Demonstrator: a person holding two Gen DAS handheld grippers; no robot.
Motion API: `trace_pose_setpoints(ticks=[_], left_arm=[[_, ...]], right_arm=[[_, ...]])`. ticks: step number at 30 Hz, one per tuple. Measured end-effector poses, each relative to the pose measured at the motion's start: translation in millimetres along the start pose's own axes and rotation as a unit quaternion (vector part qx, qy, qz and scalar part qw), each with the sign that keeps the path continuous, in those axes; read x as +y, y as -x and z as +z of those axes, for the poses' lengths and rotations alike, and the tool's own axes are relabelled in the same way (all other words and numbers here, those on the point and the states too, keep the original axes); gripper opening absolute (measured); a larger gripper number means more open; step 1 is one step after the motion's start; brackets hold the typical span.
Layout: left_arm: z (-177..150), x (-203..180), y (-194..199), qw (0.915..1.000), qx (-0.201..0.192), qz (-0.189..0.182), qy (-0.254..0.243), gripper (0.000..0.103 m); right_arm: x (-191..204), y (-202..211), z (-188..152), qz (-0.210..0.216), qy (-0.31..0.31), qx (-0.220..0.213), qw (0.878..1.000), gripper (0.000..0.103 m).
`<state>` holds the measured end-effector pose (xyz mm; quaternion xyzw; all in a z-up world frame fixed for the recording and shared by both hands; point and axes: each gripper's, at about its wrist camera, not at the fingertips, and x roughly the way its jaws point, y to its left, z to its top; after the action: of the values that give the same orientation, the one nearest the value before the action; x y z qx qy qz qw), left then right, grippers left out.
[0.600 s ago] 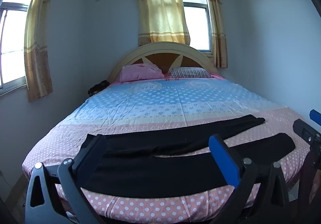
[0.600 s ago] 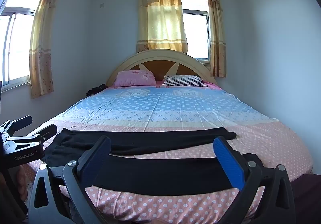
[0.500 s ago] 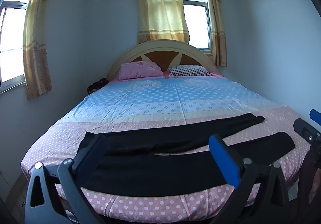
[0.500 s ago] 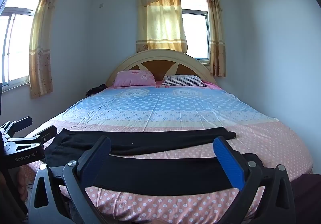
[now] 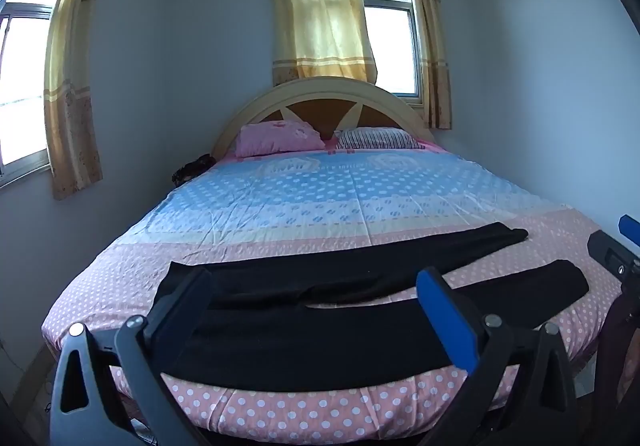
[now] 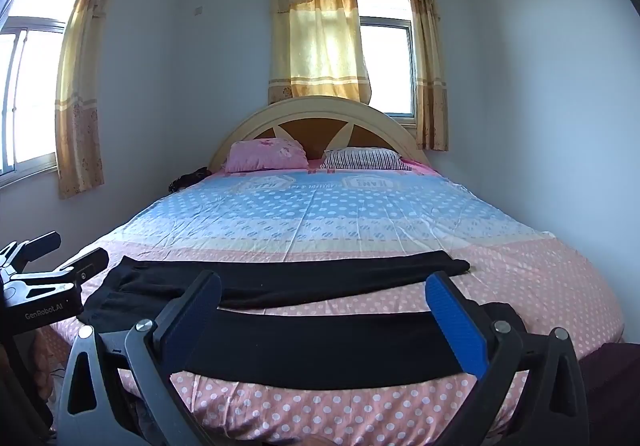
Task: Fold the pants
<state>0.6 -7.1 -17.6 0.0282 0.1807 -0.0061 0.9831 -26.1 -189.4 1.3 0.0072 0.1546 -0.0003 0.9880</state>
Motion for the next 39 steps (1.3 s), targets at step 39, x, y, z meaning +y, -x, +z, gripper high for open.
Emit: trace_pose_setpoints(ticks=[39], left_arm=[[10.4,6.4,1.5,1.0000,-0.002,0.000,0.005,0.103]], right_arm=[[-2.4,-8.7,-4.3,-0.002,0.002,0.006,1.000,0.102]])
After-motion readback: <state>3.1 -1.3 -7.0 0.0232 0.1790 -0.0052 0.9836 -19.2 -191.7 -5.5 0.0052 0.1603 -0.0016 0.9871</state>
